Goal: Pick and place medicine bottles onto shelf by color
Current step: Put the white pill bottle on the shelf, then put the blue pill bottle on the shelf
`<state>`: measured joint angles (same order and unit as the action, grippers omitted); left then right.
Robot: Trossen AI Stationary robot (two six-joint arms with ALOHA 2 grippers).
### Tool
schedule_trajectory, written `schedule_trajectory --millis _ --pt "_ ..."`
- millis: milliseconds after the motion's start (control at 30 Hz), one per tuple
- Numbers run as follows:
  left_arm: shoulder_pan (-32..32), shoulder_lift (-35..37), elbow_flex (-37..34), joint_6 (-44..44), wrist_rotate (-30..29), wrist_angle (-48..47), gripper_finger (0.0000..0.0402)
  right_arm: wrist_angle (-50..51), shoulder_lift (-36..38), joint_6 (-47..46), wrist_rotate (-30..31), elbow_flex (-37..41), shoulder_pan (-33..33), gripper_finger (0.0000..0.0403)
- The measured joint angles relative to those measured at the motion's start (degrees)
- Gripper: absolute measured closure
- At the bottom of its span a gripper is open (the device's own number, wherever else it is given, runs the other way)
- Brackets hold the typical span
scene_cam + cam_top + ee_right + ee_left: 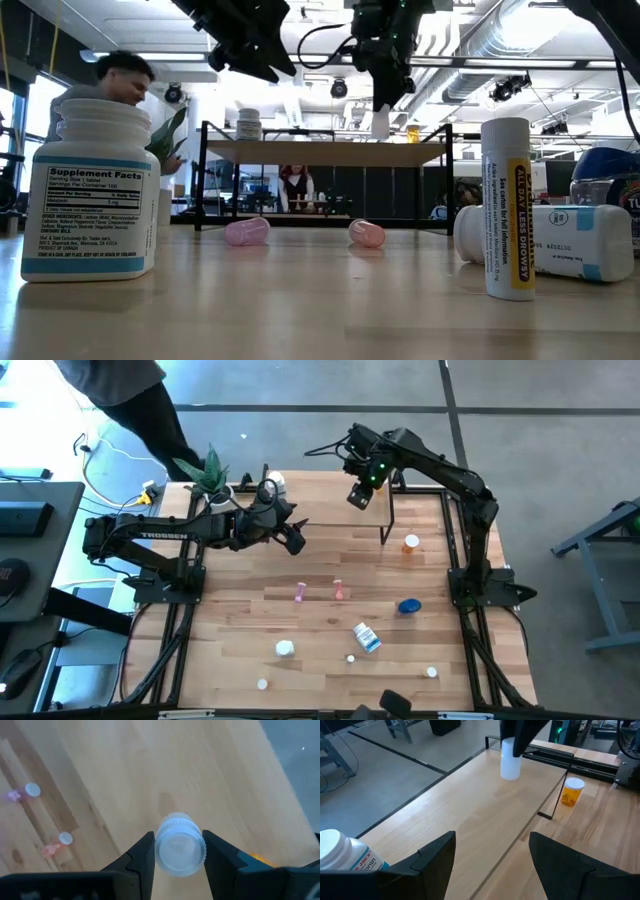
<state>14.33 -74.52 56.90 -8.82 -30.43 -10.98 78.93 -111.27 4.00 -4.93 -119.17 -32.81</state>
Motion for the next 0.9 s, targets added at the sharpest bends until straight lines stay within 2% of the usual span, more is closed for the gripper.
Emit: schedule_trajectory --millis 533,900 --pt "0.0 0.0 0.0 1.9 -0.2 0.0 0.0158 0.0 -3.1 -0.1 0.2 0.0 -0.5 0.0281" --pt "0.0 0.0 0.0 1.9 -0.2 0.0 0.0158 -0.4 -3.0 0.8 0.3 0.0 -0.6 0.0206"
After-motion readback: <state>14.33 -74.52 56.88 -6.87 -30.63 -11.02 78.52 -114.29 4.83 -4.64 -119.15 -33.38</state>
